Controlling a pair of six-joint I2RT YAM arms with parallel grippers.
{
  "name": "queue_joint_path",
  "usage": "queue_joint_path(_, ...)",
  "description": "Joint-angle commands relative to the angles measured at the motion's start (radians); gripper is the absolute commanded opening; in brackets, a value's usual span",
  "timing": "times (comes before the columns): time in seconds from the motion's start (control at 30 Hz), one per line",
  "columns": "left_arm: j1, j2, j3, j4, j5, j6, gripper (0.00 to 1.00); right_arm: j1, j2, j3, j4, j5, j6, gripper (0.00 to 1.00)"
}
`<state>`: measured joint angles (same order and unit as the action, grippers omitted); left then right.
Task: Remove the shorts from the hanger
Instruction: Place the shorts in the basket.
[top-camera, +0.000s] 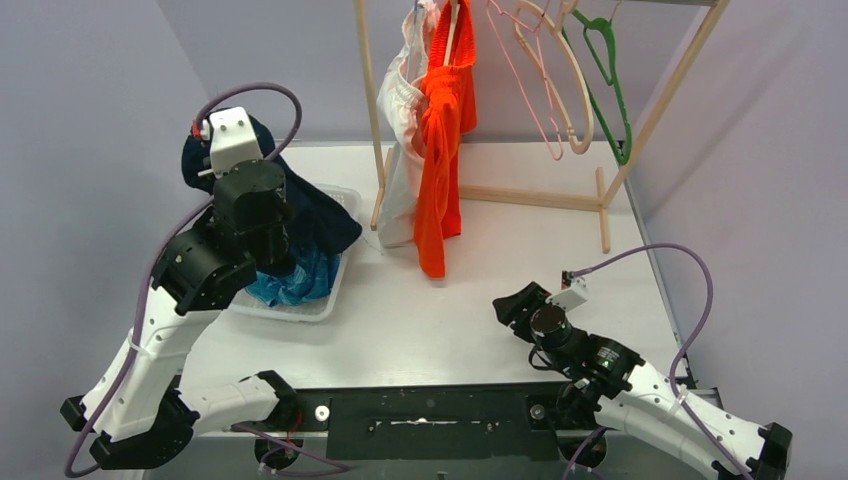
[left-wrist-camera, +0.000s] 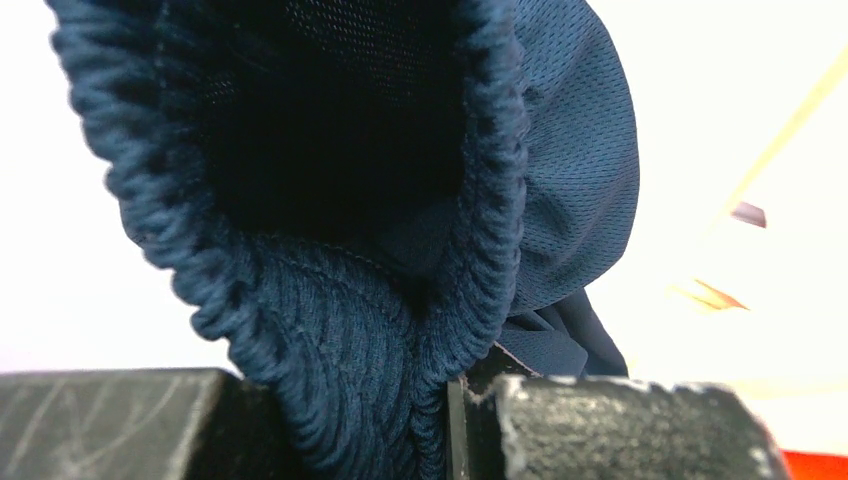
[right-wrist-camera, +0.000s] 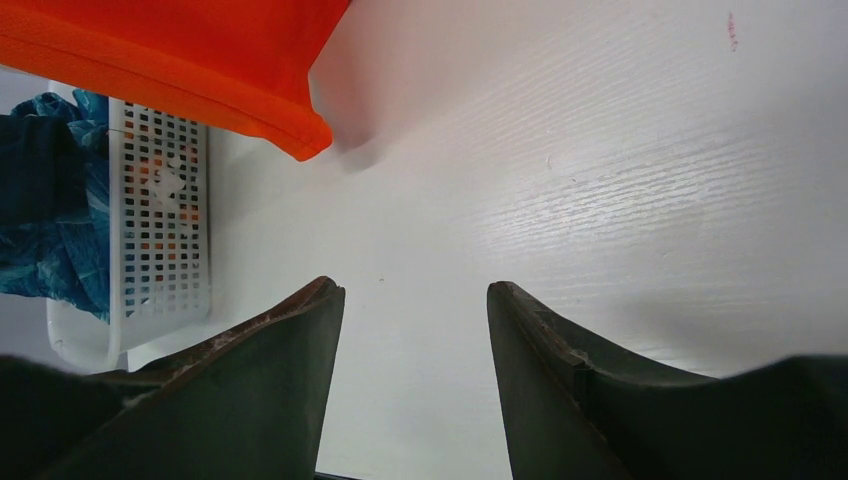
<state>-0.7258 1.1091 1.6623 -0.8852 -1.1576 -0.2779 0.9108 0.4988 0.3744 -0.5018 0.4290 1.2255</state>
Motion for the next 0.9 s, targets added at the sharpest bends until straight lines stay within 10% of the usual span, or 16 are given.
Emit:
queue_joint_path(0.0,0.022,-0.003,-0.006,0.141,-0.14,0.133,0.0,0.002,0.025,0.009,0.063,0.022,-0.019,0.56)
queue_joint_path(0.2,0.137,0.0,-0.199,0.088,0.072,0.014,0.0,0.001,0.042,-0.001,0.093,0.004,-0.018,0.56)
queue_joint_path(0.47,0.551,0.088,-0.446,0.214,0.807,-0.059,0.0,0.002,0.055,0.013,0.087,-0.021,-0.023,0.56)
queue_joint_path(0.87,0.618,0.25,-0.621,0.274,0.931,-0.275,0.0,0.001,0.024,0.004,0.072,-0.024,-0.009,0.57)
